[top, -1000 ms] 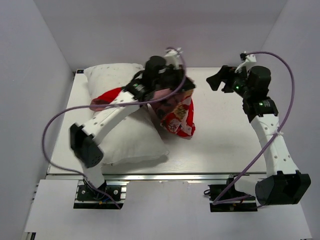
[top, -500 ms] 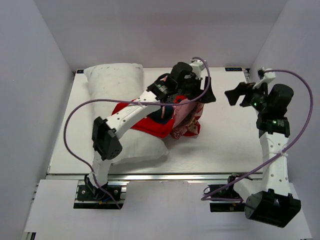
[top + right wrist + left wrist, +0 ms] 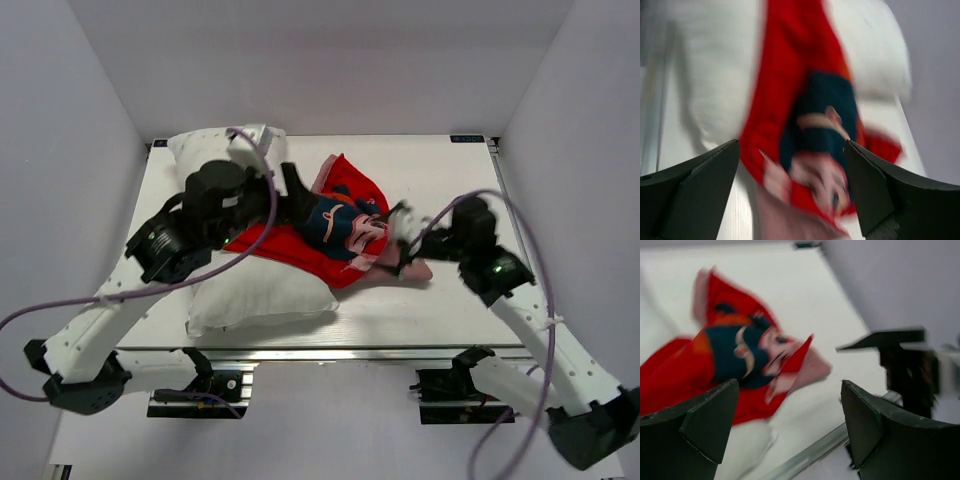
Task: Put the pillow into the pillowcase
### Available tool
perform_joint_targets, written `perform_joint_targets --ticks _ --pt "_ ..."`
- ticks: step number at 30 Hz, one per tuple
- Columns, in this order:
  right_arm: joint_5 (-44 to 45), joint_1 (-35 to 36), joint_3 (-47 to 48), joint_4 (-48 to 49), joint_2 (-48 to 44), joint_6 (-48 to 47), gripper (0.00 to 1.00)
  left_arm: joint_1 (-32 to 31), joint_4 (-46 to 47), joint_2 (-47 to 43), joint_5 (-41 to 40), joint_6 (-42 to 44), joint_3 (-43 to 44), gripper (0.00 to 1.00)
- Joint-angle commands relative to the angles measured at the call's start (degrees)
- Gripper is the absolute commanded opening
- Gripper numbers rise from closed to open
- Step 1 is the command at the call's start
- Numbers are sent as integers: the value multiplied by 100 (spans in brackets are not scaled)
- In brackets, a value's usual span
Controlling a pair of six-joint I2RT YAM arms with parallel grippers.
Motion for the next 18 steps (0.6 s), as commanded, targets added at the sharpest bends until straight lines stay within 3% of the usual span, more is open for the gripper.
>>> perform_joint_targets --ticks 1,3,9,18 --pt "1979 1966 -798 706 -414 -1157 89 -5 -705 -752 -1234 -696 -958 93" --pt "2465 2652 -1126 1078 -336 -1299 89 4 -670 -1471 -1402 -1126 -1502 92" --pt "4153 3587 -1514 2432 604 -1160 89 -5 -731 -2459 -1298 -1761 -2330 92" --pt "4067 3632 -812 2292 1914 -55 89 4 -872 -2583 -1060 -1911 -2666 92"
